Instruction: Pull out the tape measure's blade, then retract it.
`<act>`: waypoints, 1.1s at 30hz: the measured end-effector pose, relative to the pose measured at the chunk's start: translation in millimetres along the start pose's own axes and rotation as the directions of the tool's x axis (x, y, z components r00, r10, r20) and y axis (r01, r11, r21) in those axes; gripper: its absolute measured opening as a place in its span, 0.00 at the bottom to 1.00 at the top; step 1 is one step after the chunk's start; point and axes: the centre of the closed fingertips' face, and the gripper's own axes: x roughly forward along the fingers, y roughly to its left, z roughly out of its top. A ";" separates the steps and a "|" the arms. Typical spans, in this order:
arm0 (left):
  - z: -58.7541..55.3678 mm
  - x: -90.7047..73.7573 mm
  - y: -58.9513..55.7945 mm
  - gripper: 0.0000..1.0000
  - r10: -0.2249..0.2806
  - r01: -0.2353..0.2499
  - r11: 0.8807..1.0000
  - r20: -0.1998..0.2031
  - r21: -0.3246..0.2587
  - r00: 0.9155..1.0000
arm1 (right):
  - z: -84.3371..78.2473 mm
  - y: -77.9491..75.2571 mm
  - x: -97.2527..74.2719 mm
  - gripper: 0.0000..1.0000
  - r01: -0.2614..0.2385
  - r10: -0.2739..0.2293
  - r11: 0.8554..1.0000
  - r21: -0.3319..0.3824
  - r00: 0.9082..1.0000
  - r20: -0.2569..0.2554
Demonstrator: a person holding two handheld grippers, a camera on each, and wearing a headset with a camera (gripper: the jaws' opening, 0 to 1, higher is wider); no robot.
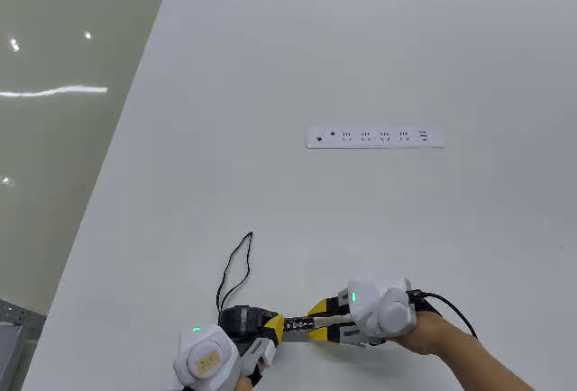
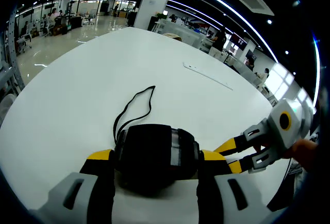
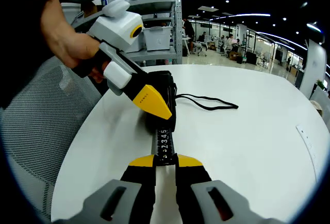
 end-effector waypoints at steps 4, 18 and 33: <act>0.2 0.1 0.0 0.61 -0.002 0.002 1.000 -0.001 -0.001 1.000 | 2.5 0.6 0.6 0.12 -0.002 0.002 1.000 0.000 1.000 0.002; -1.2 -0.3 1.4 0.61 -0.004 0.004 1.000 0.000 -0.005 1.000 | 5.0 1.4 7.7 0.12 -0.008 0.008 1.000 -0.001 1.000 0.003; 0.5 -0.8 1.8 0.61 -0.010 0.010 1.000 -0.004 -0.010 1.000 | 9.0 1.3 11.8 0.12 -0.011 0.011 1.000 -0.002 1.000 0.008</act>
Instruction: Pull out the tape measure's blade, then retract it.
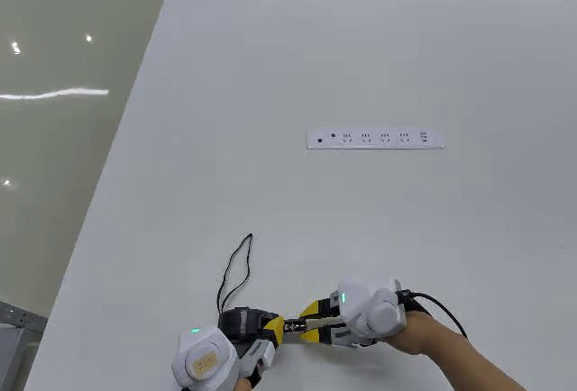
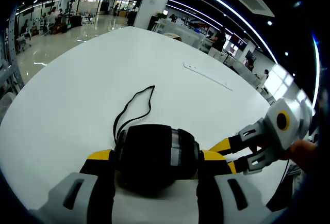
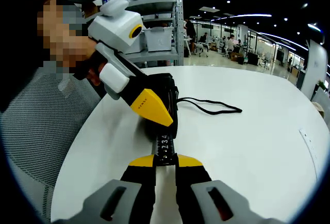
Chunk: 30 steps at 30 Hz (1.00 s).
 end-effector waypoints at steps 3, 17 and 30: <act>0.5 -0.4 -0.4 0.61 -0.001 0.001 1.000 0.000 0.000 1.000 | 1.2 0.1 0.5 0.12 -0.001 0.001 1.000 -0.001 1.000 0.000; -0.4 0.2 0.8 0.61 -0.006 0.006 1.000 -0.004 -0.002 1.000 | 3.7 0.6 5.2 0.12 -0.005 0.005 1.000 -0.006 1.000 0.001; -1.1 -0.7 1.9 0.61 -0.011 0.011 1.000 -0.003 -0.009 1.000 | 6.3 2.2 10.7 0.12 -0.010 0.010 1.000 -0.013 1.000 0.002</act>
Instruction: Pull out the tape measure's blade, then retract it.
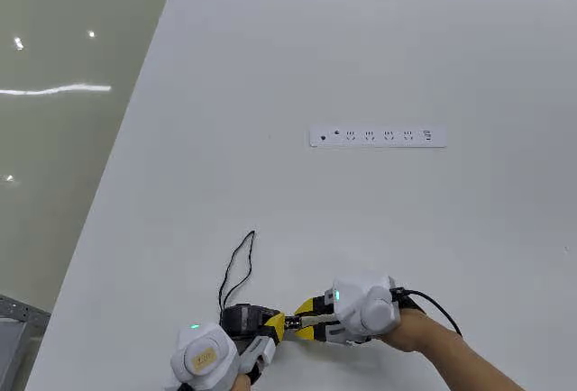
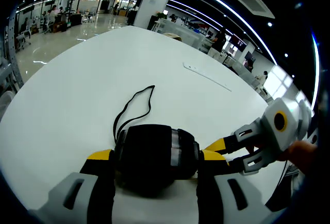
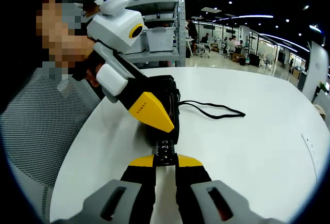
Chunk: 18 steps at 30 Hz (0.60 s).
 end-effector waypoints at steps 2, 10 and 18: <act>-0.1 0.0 0.3 0.61 -0.001 0.001 1.000 0.000 -0.001 1.000 | 0.0 -0.4 0.6 0.12 0.000 0.000 1.000 0.000 1.000 0.001; 0.5 0.2 0.5 0.61 -0.003 0.003 1.000 -0.002 -0.005 1.000 | 3.1 -0.3 2.6 0.12 -0.002 0.002 1.000 0.002 1.000 0.005; 1.1 0.0 0.5 0.61 -0.006 0.006 1.000 -0.003 -0.010 1.000 | 4.5 -0.5 6.2 0.12 -0.004 0.004 1.000 -0.001 1.000 0.007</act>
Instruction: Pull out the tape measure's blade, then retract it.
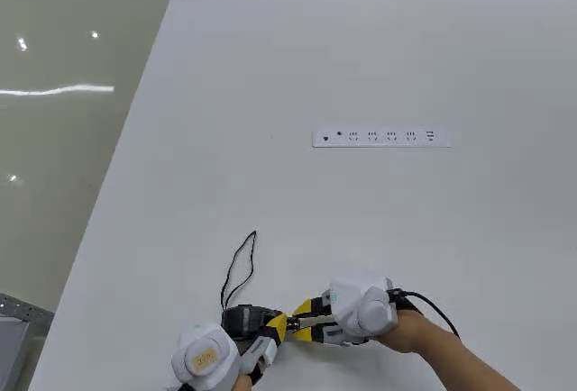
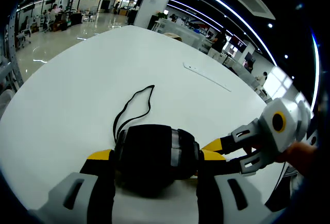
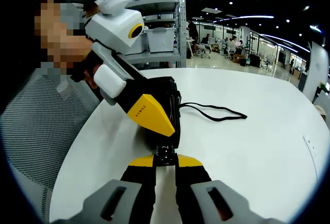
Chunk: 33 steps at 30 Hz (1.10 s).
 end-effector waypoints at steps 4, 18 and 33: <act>0.6 -0.6 -0.5 0.61 -0.001 0.001 1.000 -0.001 -0.001 1.000 | 0.3 -0.3 1.5 0.12 -0.001 0.001 1.000 -0.004 1.000 0.001; 0.0 -0.1 1.4 0.61 -0.008 0.008 1.000 0.000 -0.013 1.000 | 5.8 1.3 7.1 0.12 -0.004 0.004 1.000 -0.006 1.000 0.004; -0.1 0.1 1.8 0.61 -0.016 0.016 1.000 0.004 -0.020 1.000 | 5.9 0.8 10.8 0.12 -0.001 0.001 1.000 0.003 1.000 0.004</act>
